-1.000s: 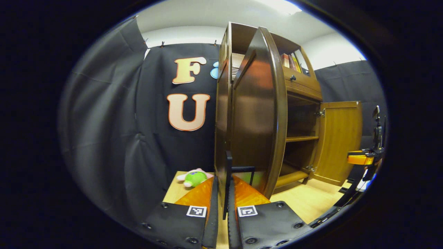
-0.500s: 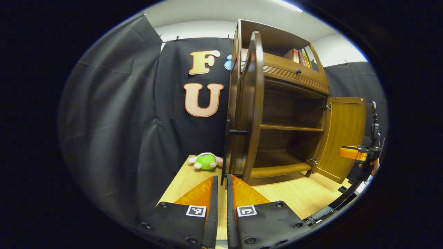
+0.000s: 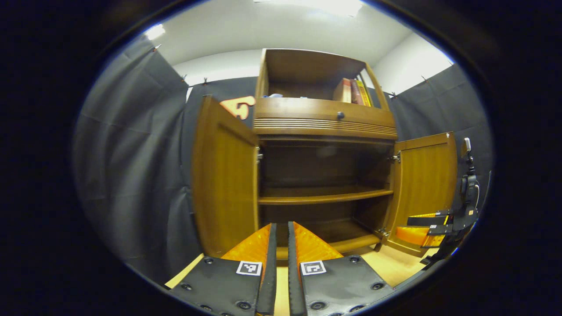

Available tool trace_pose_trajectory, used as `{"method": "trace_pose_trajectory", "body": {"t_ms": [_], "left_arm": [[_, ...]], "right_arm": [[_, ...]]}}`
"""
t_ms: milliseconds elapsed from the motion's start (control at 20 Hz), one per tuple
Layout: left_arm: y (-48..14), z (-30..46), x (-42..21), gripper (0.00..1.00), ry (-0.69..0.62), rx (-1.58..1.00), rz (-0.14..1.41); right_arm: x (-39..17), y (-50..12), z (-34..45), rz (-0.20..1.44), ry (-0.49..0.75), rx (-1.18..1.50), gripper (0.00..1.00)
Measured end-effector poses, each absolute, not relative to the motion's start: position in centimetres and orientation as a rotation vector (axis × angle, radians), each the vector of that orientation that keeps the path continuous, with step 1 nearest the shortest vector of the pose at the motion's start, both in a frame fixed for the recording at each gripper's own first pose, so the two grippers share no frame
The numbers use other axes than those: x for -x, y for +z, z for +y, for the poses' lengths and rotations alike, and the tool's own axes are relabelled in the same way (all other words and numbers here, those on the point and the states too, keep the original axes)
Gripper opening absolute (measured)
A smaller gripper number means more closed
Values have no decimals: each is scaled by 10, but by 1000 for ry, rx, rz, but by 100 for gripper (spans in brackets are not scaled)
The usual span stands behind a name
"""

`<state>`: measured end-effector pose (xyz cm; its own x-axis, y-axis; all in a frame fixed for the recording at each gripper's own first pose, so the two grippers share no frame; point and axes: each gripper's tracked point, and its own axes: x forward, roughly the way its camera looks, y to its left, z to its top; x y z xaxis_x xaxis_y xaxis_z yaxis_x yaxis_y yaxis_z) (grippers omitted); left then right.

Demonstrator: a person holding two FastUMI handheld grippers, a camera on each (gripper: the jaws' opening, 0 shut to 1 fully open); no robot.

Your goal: Open the right door of the double-door shoe cabinet with the right hand, and open the left door with the left hand.

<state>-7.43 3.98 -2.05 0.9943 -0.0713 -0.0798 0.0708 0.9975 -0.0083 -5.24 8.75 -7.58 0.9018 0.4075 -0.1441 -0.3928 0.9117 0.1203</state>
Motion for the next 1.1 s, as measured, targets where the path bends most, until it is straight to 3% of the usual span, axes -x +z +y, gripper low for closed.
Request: {"method": "trace_pose_trajectory", "body": {"t_ms": [150, 300, 350, 800, 1100], "left_arm": [[-18, -5, 52, 18, -104, 4, 56], [-19, -10, 36, 12, -17, -27, 38], [-22, -11, 35, 5, 4, -33, 34], [-48, -5, 49, 99, 95, 15, 60], [-41, 4, 58, 96, 135, 30, 27]], "right_arm": [[60, -65, 66, 131, 367, -98, 92], [65, -54, 44, 97, 317, -99, 92], [66, -52, 39, 90, 305, -98, 92], [80, -53, 5, 89, 251, -92, 92], [84, -51, 1, 88, 257, -85, 92]]}}
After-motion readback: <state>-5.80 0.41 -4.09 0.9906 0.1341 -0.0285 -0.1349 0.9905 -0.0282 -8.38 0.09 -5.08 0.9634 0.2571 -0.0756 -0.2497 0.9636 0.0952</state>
